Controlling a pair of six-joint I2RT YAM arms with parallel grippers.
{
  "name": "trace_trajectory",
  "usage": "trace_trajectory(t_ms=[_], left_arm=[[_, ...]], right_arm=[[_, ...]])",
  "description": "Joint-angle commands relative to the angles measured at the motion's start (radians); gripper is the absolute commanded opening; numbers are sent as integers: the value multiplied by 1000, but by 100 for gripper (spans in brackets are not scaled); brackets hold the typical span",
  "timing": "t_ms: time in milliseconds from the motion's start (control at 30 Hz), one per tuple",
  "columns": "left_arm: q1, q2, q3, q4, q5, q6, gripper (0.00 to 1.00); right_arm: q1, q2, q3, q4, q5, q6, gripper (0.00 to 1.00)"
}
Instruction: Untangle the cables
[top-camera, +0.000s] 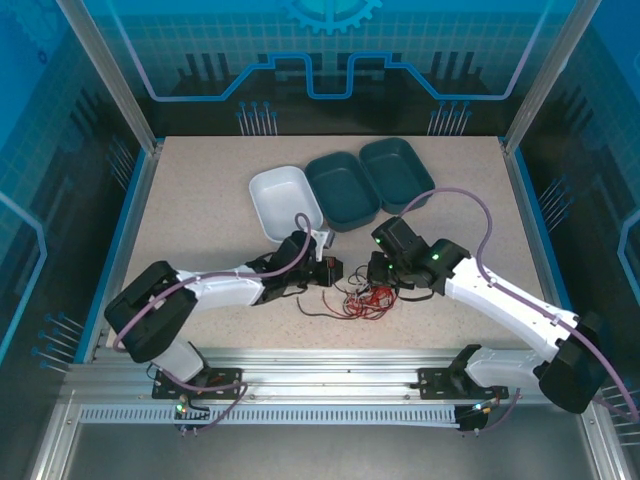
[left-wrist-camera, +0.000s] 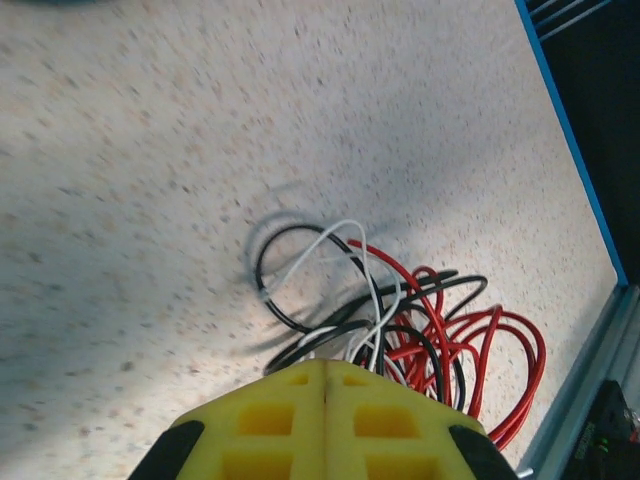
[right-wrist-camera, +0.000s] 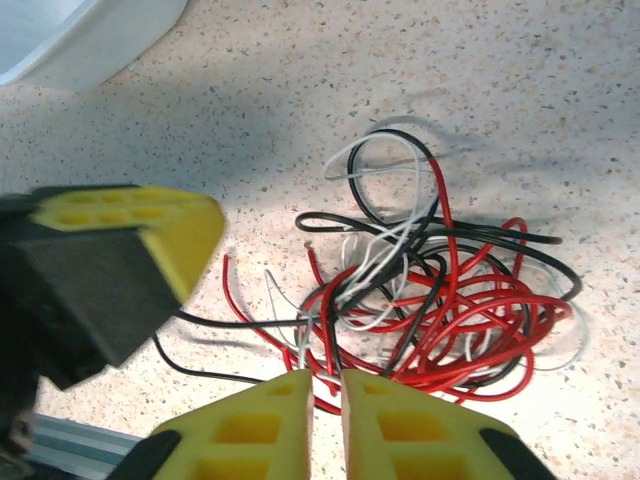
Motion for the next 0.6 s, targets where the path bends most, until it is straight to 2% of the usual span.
trace_trajectory(t_ms=[0, 267, 567], left_arm=[[20, -51, -12, -63, -46, 80, 0], [20, -28, -5, -49, 0, 97, 0], [20, 21, 7, -32, 27, 76, 2]], right_arm=[[17, -18, 18, -93, 37, 4, 20], [23, -77, -132, -89, 42, 114, 28], [25, -115, -265, 106, -9, 205, 30]])
